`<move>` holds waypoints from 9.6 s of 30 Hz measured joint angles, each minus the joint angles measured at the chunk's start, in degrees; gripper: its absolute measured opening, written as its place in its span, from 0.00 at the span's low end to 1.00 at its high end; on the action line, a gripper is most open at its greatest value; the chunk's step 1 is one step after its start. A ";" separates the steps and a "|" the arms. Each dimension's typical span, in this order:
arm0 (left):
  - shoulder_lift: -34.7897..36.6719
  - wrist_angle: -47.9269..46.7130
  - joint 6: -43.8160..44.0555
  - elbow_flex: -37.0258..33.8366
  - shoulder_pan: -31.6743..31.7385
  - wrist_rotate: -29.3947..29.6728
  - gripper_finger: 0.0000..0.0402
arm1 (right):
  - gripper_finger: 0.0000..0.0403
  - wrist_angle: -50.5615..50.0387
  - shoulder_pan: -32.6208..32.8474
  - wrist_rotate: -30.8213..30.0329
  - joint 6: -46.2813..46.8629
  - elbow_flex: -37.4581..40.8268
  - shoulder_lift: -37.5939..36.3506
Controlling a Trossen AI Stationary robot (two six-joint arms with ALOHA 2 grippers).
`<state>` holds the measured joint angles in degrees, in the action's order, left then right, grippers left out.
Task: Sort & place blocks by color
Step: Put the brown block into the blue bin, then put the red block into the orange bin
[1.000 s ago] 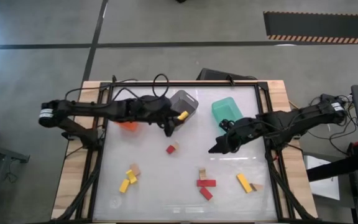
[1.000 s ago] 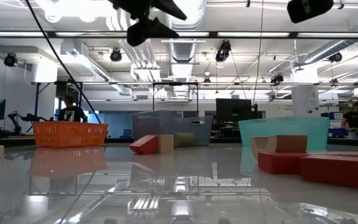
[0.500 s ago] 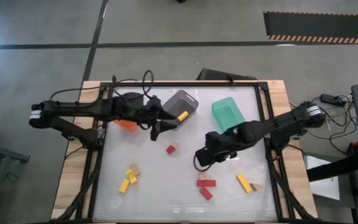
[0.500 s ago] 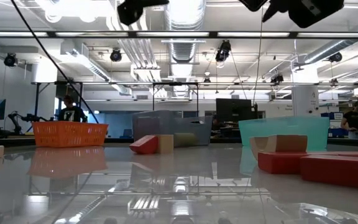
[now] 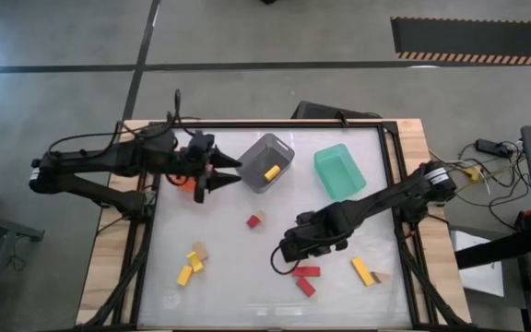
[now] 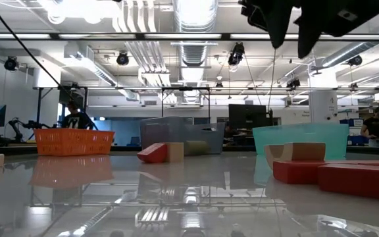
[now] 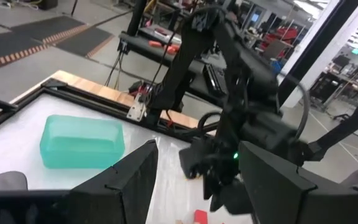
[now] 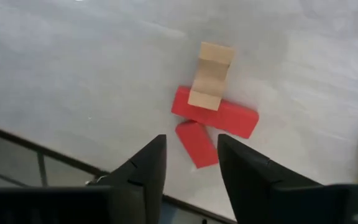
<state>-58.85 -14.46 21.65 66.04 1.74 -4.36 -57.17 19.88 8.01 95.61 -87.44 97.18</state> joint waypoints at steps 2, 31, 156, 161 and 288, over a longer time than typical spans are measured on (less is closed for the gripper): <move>0.73 -0.02 -0.08 -0.02 0.00 0.02 0.52 | 0.39 0.01 0.00 -0.02 0.02 0.00 1.29; 1.55 0.15 -2.60 -0.01 0.00 0.11 0.52 | 0.67 4.09 -2.30 2.54 2.76 0.07 11.74; -16.52 -12.39 26.07 -0.02 0.04 2.94 0.52 | 0.40 6.77 -55.19 -2.18 -71.61 29.86 -8.10; -16.72 -12.61 26.05 -0.02 0.04 2.97 0.52 | 0.41 6.57 -55.19 -2.19 -71.68 29.03 -8.10; -12.52 -39.42 -8.15 -8.54 28.84 6.54 0.33 | 0.37 -0.82 -33.50 -14.15 -48.72 13.75 -28.39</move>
<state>-71.37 -53.88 13.50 57.50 30.58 2.17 -57.98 -13.63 -6.14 46.89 -73.69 68.79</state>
